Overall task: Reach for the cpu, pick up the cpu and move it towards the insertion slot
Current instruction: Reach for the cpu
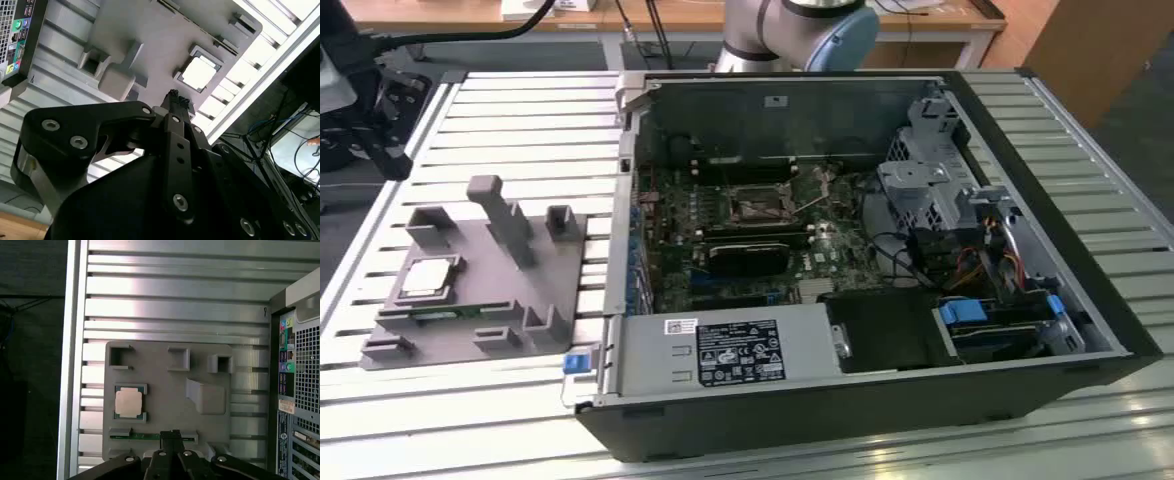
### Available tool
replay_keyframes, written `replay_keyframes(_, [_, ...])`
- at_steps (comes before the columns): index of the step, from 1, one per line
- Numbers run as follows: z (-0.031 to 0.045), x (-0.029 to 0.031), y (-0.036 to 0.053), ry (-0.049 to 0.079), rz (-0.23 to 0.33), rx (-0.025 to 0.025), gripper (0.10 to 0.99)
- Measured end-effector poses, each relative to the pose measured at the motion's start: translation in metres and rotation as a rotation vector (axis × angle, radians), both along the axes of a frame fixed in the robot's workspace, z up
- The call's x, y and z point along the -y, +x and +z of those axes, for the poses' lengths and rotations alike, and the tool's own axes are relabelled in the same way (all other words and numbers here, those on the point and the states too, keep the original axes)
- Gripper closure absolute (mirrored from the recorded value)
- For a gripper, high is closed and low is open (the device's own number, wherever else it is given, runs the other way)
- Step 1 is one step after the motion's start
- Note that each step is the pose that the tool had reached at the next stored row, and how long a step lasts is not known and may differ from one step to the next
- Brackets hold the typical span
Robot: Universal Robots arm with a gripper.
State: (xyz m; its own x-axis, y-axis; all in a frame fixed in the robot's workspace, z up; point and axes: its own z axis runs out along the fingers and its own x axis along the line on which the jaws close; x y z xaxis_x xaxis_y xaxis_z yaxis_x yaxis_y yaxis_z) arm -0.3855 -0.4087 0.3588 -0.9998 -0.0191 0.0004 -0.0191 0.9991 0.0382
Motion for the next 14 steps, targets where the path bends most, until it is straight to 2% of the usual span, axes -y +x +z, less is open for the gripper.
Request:
replay_keyframes(7, [-0.0001,0.0000,-0.0015,0.000,0.000,-0.0001,0.980])
replay_keyframes(14, [-0.0005,0.0000,-0.0109,0.000,0.000,0.0000,0.980])
